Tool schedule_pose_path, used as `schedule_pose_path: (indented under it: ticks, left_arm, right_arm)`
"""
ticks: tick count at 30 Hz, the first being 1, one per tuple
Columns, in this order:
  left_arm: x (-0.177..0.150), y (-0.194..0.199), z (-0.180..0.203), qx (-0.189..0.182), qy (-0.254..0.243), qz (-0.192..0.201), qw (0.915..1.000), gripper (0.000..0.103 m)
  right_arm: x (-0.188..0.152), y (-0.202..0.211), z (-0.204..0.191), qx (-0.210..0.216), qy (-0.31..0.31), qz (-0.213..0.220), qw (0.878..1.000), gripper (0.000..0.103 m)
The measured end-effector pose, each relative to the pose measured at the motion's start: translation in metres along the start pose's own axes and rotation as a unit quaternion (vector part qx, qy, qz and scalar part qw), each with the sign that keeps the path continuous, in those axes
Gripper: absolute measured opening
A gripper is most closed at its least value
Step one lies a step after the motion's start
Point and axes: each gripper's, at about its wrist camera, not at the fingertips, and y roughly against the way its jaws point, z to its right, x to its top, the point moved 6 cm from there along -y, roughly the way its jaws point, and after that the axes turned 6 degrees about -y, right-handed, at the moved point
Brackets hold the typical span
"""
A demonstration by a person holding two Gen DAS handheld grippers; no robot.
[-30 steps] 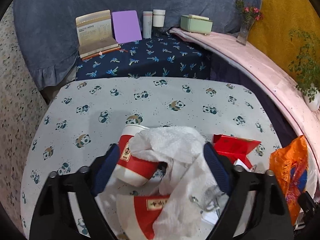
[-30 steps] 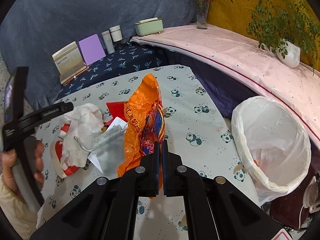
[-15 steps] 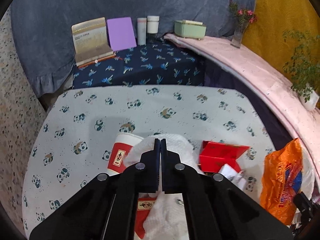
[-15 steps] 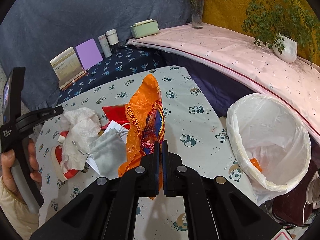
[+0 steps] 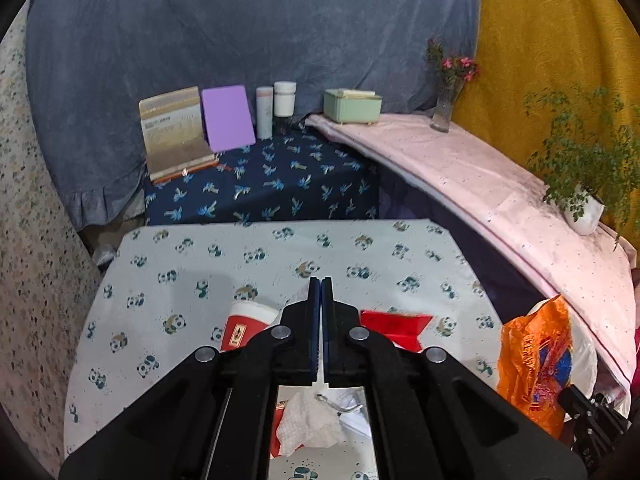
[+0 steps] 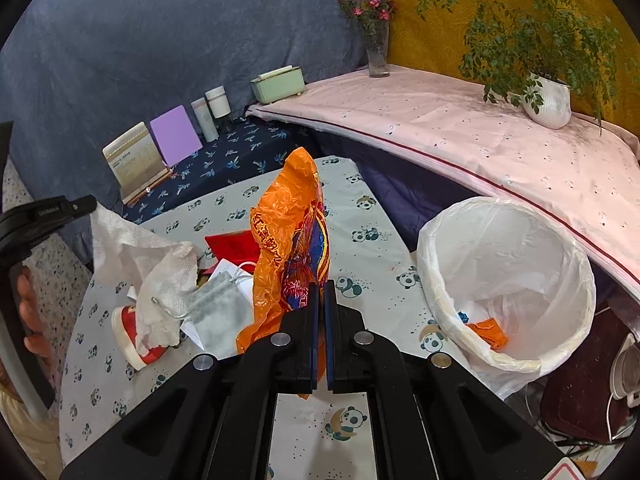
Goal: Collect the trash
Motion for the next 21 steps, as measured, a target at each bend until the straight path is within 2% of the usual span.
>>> schedule_pose_path:
  ticks: [9,14,21]
  left_arm:
    - [0.033,0.043,0.054,-0.029,-0.036,0.044,0.998,0.0]
    - [0.034,0.054,0.096,-0.059,-0.057,0.05,0.9953,0.0]
    - [0.022,0.057,0.175,-0.113,-0.093,0.043,0.9884,0.0]
  right_arm:
    - [0.007,0.027,0.018,0.007,-0.015,0.027,0.999,0.003]
    - [0.011,0.039,0.04,-0.002,-0.031,0.039,0.999,0.003]
    - [0.015,0.052,0.087,-0.032,-0.056,0.053,0.996,0.003]
